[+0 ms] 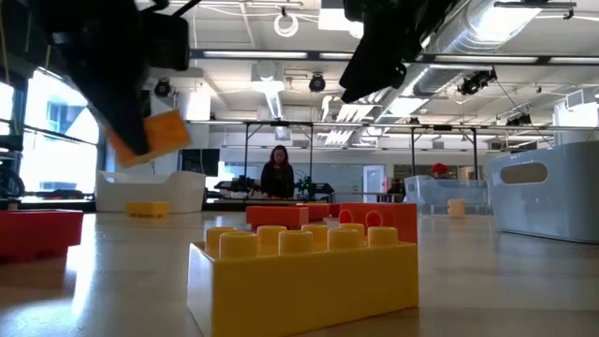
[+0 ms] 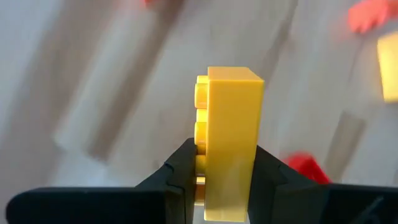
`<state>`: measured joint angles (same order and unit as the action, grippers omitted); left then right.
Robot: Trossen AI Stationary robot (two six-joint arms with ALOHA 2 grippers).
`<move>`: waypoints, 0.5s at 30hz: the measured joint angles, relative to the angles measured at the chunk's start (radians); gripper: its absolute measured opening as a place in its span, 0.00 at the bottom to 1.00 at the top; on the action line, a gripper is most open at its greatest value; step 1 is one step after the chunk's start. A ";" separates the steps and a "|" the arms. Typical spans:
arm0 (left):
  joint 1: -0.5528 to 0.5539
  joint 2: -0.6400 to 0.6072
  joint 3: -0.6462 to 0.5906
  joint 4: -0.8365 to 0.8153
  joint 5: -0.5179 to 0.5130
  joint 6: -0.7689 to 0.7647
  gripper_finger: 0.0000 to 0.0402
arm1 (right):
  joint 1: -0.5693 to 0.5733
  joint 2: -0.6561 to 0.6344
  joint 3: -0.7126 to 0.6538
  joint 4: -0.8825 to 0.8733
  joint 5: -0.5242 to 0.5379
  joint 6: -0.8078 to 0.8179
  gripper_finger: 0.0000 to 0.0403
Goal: Sort & place blocks by color
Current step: Put the yellow game piece into the transparent bin
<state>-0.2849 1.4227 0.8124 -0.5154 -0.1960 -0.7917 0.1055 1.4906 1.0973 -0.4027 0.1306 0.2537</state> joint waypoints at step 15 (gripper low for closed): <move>0.177 -0.019 0.001 0.301 -0.008 0.475 0.18 | 0.001 0.072 0.000 0.288 -0.116 -0.195 0.49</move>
<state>-0.1081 1.4040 0.8131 -0.2141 -0.2044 -0.3169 0.1070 1.5623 1.0973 -0.1145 0.0148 0.0590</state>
